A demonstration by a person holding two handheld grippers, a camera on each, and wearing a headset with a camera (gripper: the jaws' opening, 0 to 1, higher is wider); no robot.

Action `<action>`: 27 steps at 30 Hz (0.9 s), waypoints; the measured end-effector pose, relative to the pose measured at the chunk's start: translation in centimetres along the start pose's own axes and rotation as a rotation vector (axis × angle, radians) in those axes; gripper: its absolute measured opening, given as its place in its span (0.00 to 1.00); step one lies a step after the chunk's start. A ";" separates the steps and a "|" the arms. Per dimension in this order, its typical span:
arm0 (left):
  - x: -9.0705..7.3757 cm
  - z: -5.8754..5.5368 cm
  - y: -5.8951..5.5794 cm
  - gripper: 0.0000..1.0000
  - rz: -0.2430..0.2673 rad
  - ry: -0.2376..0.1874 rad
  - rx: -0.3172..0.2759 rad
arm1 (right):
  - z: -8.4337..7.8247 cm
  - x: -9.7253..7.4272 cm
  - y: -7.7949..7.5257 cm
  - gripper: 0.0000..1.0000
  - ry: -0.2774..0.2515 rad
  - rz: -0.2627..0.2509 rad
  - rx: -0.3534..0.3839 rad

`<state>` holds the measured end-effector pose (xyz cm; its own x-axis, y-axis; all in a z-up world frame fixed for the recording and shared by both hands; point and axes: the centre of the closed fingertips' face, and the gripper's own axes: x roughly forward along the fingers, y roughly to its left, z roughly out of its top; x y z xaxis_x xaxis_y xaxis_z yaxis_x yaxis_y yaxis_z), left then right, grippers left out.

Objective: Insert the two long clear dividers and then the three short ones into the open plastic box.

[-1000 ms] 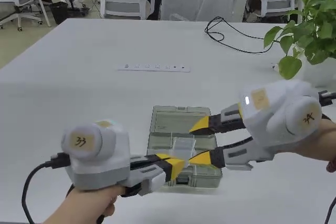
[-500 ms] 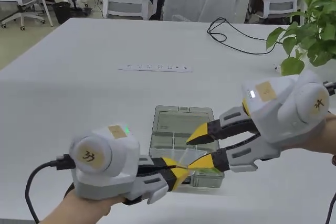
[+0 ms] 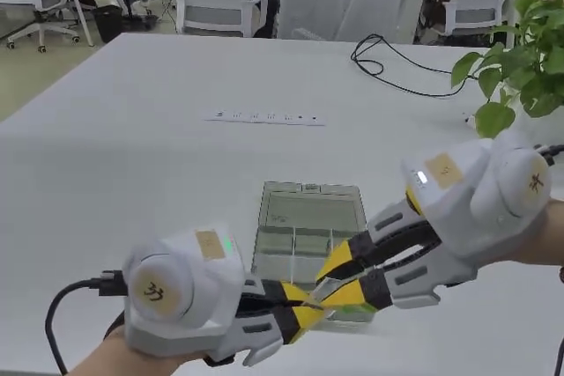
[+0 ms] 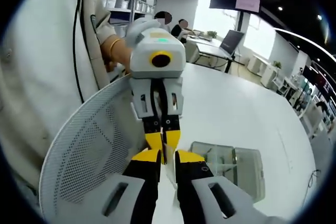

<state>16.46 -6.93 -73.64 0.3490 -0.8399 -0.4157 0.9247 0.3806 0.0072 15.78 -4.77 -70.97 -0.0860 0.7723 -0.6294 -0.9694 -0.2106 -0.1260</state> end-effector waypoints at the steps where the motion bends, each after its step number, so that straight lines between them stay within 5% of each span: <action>1: 0.0 0.0 -0.1 0.00 -0.004 0.002 0.006 | -0.1 0.0 0.1 0.10 0.001 0.009 0.002; 15: 0.3 0.2 -0.9 0.00 -0.053 -0.012 0.079 | -0.6 0.3 1.2 0.03 0.019 0.083 -0.019; 27: 0.5 0.4 -0.8 0.00 -0.035 -0.031 0.073 | -0.6 0.1 1.0 0.02 0.042 0.070 -0.016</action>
<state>15.94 -7.79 -73.48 0.3199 -0.8641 -0.3886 0.9446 0.3229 0.0597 14.93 -5.32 -71.63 -0.1429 0.7296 -0.6688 -0.9576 -0.2726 -0.0928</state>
